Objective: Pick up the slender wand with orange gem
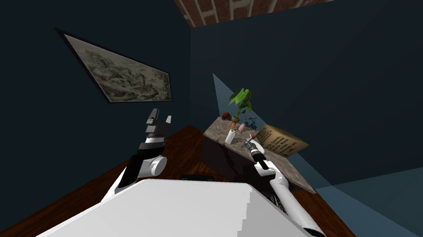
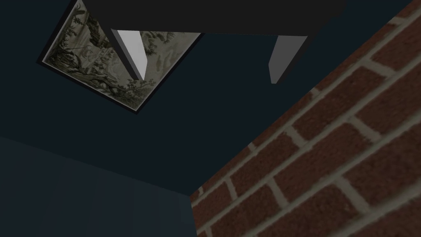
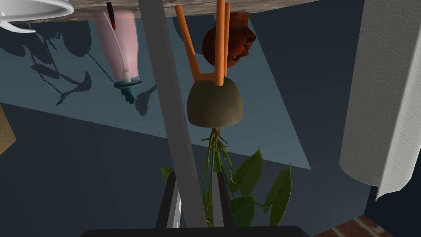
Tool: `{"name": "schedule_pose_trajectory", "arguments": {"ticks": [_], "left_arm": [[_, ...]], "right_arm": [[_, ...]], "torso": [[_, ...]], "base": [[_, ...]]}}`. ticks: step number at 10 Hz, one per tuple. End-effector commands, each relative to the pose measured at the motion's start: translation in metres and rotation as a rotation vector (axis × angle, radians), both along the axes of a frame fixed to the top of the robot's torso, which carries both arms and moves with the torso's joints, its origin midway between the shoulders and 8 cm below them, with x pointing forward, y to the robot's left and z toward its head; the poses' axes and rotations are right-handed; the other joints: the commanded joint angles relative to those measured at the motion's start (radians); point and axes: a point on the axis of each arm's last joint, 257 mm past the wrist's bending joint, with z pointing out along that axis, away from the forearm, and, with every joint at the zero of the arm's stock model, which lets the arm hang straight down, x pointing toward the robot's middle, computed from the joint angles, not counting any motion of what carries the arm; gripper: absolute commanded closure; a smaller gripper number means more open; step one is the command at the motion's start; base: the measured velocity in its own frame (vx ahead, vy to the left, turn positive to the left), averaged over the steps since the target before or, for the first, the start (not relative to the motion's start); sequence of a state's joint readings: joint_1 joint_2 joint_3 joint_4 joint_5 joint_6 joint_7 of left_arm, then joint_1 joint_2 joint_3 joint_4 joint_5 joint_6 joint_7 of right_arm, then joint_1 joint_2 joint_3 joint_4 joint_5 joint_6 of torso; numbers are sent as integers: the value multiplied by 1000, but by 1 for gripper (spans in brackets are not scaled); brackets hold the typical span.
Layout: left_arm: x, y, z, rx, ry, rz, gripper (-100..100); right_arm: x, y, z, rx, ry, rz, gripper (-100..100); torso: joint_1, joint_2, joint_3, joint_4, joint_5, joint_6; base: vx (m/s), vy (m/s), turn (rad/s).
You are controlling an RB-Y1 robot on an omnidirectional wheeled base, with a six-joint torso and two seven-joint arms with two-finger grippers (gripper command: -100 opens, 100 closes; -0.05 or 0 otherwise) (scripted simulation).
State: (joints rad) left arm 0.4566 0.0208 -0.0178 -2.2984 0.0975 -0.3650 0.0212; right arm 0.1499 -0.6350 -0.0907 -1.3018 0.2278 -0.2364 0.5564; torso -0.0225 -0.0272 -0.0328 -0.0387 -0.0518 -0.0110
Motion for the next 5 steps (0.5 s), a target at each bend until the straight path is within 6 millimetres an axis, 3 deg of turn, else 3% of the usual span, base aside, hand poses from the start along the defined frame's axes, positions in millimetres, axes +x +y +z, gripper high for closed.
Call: {"name": "schedule_pose_trajectory", "arguments": {"ticks": [1,3,4,5], "left_arm": [[0,0,0,0,0,0,0],[0,0,0,0,0,0,0],[0,0,0,0,0,0,0],[0,0,0,0,0,0,0]], "right_arm": [[-16,-10,-4,17,9,-50,100],[-26,1,1,-9,7,-21,100],[-21,9,14,-11,-18,-4,100],[-40,-9,5,2,3,-74,100]], "torso": [[0,0,0,0,0,0],[-5,-4,-2,-1,-1,2],[-4,-3,-2,-1,-2,1],[-3,-2,-1,0,-1,0]], "base": [[62,-23,-35],[63,-35,-30],[12,-14,14],[74,-44,-29]]}}
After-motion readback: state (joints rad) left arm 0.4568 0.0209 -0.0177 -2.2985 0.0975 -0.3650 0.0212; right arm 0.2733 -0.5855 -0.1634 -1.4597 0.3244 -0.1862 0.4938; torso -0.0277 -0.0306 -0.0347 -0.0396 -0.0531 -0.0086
